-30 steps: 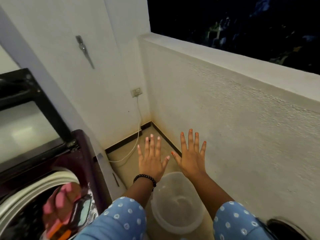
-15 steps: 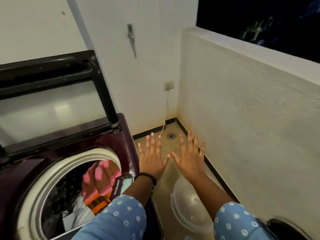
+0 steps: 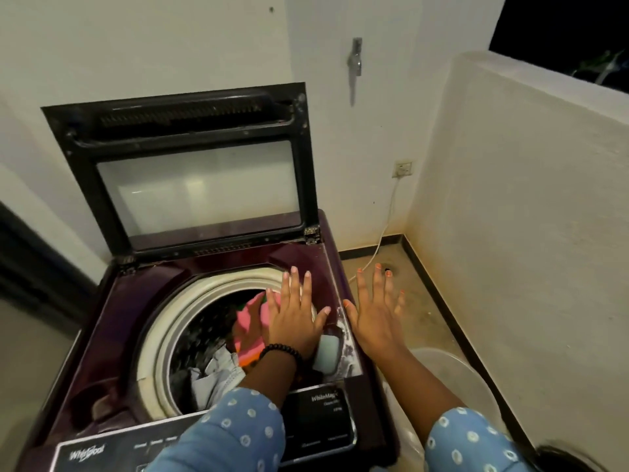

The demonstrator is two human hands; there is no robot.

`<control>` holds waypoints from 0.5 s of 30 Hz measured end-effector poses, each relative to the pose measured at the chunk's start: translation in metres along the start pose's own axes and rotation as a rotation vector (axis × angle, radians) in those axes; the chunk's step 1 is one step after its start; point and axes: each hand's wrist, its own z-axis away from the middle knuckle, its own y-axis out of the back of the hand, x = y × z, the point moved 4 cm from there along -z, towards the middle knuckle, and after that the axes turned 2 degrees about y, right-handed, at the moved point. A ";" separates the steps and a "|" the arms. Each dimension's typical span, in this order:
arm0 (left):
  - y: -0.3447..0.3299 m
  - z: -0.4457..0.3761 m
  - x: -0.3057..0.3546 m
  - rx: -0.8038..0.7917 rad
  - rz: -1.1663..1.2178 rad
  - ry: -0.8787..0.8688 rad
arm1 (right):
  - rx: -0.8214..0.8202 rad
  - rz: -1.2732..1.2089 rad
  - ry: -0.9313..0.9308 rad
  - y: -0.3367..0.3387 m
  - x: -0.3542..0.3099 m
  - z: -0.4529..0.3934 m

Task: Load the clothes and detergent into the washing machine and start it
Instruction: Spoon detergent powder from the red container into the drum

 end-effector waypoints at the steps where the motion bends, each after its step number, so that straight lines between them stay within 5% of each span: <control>1: -0.001 0.003 -0.012 -0.010 -0.010 0.021 | -0.004 -0.007 -0.005 0.000 -0.006 -0.001; 15: -0.011 0.042 -0.110 -0.062 -0.013 0.125 | -0.074 0.058 0.291 -0.040 -0.134 0.007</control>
